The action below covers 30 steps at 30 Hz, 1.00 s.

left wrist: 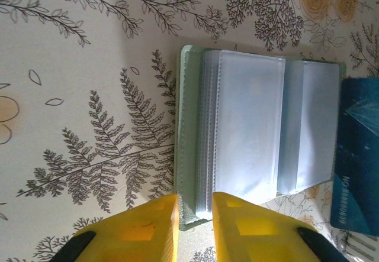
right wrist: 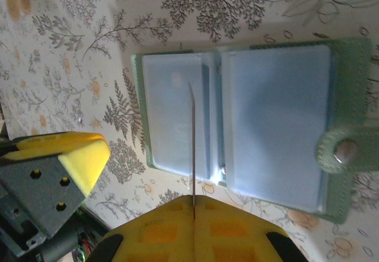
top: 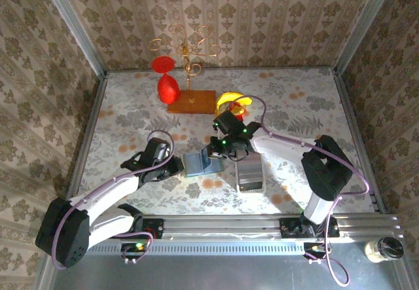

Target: Put the credit cards into the card holder

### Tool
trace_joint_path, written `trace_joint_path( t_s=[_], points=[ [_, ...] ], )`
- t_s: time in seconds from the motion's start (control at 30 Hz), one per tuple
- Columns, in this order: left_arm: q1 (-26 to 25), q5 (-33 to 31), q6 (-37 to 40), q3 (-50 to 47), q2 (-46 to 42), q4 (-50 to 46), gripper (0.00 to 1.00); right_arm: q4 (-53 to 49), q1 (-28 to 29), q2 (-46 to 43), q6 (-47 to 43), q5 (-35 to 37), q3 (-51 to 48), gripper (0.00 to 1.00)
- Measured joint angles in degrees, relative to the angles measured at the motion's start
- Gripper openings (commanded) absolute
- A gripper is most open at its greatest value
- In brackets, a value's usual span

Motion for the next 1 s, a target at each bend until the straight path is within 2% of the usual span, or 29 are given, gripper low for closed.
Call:
trace_joint_path(
  t_s=[0.47,1.0],
  points=[
    [0.00,0.57,0.07,0.00,3.10,1.07,0.26,1.46,0.74,4.70,-1.53,1.81,0.94,0.00],
    [0.00,0.98,0.55,-0.79,6.45,3.21,0.23,5.07,0.74,6.56,-1.44,2.43,0.92,0.00]
  ],
)
